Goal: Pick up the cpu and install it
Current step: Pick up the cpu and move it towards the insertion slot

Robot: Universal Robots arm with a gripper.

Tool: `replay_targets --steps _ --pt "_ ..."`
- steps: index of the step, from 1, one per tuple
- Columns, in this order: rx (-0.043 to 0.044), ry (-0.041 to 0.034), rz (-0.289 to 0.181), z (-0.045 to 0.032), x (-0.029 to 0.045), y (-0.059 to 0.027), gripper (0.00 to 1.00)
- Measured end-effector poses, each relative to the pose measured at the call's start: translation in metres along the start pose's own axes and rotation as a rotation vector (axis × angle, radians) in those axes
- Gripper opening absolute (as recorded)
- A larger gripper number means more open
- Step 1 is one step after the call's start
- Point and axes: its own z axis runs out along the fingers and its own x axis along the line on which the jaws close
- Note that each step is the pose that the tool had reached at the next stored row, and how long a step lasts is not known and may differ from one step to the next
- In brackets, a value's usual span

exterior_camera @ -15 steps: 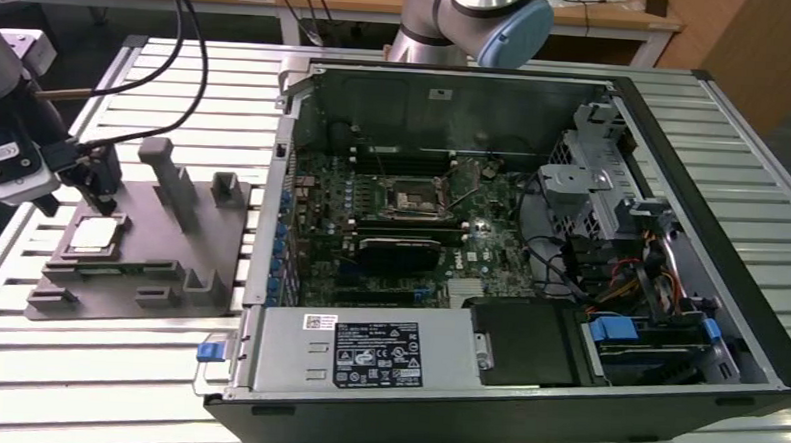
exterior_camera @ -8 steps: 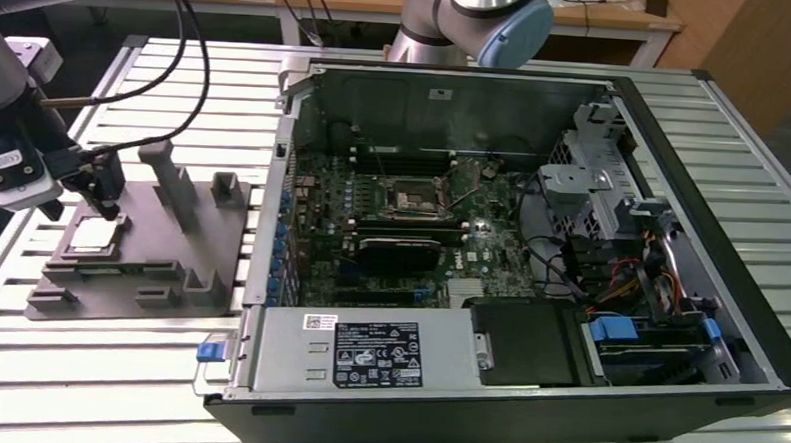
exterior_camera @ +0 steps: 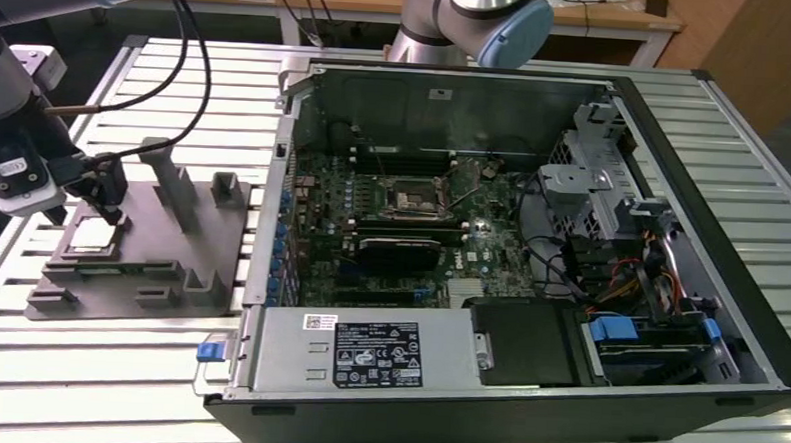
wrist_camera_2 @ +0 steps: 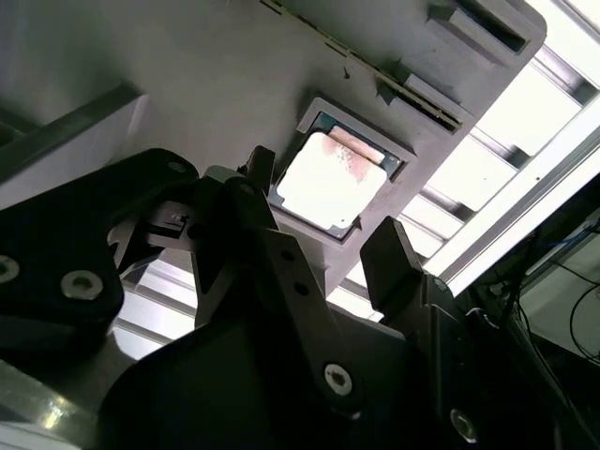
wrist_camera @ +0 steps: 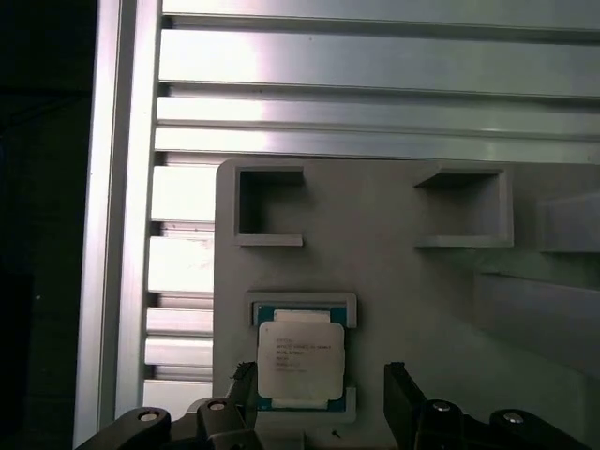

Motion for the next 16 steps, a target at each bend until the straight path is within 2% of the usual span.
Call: replay_targets --steps 7,8,16 --pt "-0.0001 0.0006 -0.012 0.0043 0.0019 -0.0013 0.65" --pt "-0.0002 0.0003 -0.013 0.0058 0.0022 -0.0013 0.72" --pt "-0.0001 0.0006 -0.013 0.0188 0.0047 -0.0019 0.72"
